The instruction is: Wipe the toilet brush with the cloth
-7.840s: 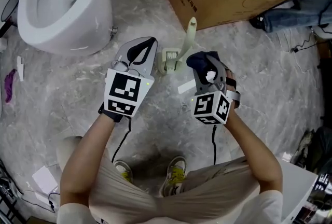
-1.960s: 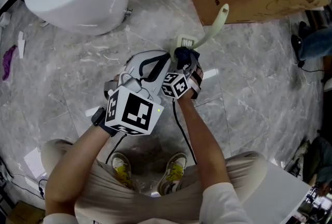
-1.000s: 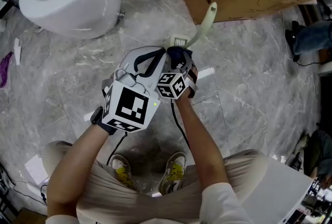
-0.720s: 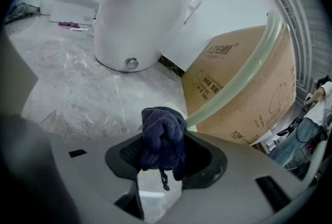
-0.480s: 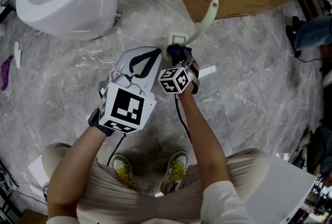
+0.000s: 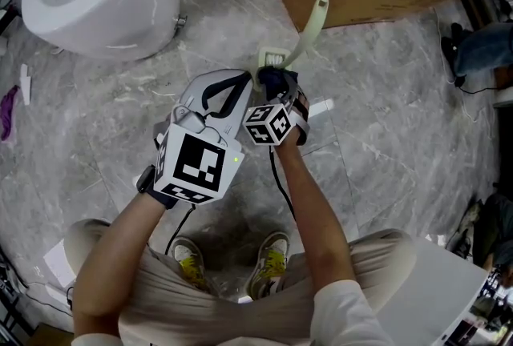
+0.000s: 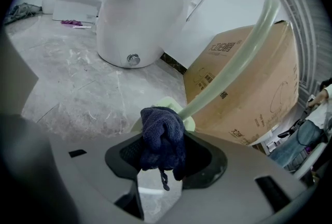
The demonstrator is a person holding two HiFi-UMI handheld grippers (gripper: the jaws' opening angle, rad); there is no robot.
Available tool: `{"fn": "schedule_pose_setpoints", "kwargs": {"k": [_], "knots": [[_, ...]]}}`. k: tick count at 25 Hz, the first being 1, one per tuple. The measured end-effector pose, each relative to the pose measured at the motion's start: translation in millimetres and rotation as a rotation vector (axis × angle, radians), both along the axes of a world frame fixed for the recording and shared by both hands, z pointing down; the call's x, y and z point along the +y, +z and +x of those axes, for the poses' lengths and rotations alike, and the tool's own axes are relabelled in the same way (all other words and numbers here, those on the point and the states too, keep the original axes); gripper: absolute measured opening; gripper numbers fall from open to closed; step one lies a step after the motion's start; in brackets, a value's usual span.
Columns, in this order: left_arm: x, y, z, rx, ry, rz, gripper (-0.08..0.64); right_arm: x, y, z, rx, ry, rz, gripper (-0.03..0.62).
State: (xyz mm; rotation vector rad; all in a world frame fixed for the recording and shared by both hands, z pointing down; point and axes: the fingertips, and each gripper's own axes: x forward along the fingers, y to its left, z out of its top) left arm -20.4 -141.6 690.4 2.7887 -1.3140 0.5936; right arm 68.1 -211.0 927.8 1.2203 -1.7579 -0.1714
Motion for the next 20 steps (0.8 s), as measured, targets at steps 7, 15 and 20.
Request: {"fn": "schedule_pose_setpoints", "kwargs": {"k": [7,15,20], "knots": [[-15.1,-3.4,0.6,0.022,-0.011,0.008,0.002,-1.6,-41.1,20.1,-0.016,0.056,0.167,0.183],[-35.1,-11.4,4.2,0.096,-0.033,-0.001,0.002,-1.5,-90.0,42.9,0.011,0.025,0.296,0.182],[-36.1,-9.2,12.7,0.1,-0.015,0.0,0.002,6.5,-102.6,38.6,0.076,-0.13,0.32,0.183]]}}
